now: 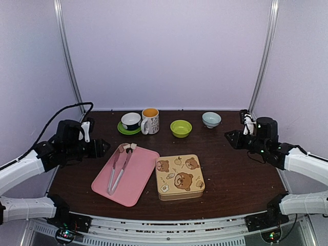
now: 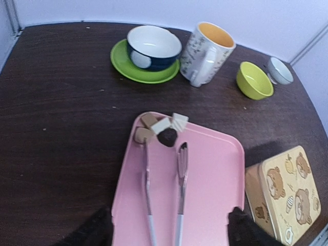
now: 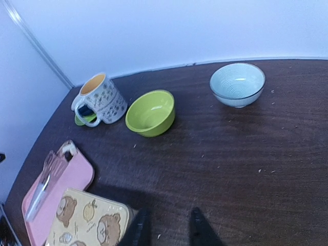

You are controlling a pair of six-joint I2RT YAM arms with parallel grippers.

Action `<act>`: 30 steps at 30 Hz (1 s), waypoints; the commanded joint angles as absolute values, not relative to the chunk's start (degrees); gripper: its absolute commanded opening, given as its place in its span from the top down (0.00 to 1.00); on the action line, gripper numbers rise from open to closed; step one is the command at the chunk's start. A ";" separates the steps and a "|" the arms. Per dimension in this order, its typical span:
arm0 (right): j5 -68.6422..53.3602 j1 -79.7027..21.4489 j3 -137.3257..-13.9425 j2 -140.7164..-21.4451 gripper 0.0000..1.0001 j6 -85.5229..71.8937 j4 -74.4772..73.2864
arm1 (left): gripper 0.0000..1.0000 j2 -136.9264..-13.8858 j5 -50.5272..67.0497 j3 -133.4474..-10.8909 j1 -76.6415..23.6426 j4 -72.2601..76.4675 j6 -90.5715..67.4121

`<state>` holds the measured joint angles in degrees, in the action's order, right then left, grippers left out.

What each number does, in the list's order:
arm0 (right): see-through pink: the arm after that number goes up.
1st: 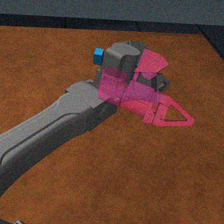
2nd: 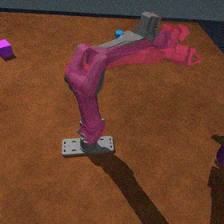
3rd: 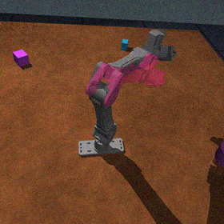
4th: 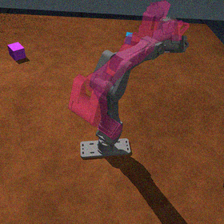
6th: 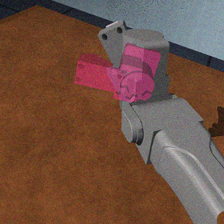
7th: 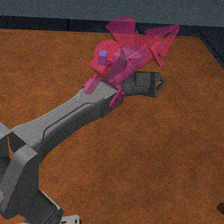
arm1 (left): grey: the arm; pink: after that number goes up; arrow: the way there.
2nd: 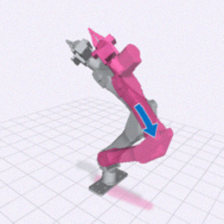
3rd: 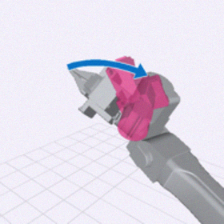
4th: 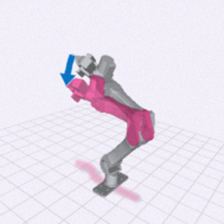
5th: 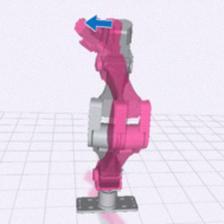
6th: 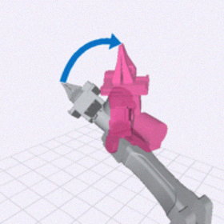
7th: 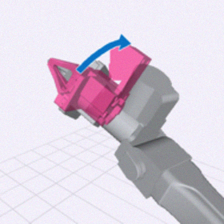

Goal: Pack the chocolate
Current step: Reset both arms

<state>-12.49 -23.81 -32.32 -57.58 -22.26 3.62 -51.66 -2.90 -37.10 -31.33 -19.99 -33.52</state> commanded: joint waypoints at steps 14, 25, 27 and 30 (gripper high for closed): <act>13.26 -20.39 -21.47 -46.60 0.11 -10.25 27.91 | 0.02 -47.81 -27.34 -35.38 -17.41 -7.83 -13.79; 26.46 -18.89 -20.41 -57.70 0.00 0.15 37.84 | 0.02 -59.33 -30.13 -28.33 -10.23 14.65 -4.16; 22.50 -17.97 -16.78 -60.23 0.01 2.06 45.61 | 0.02 -60.94 -30.02 -27.82 -9.47 16.58 -3.51; 17.44 -16.92 -18.05 -62.44 0.01 3.91 45.78 | 0.02 -61.52 -25.77 -25.23 -7.54 21.74 -2.19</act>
<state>22.44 -18.41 -18.13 -60.34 -0.43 39.77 -61.01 -29.28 -27.94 -9.63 10.28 -5.17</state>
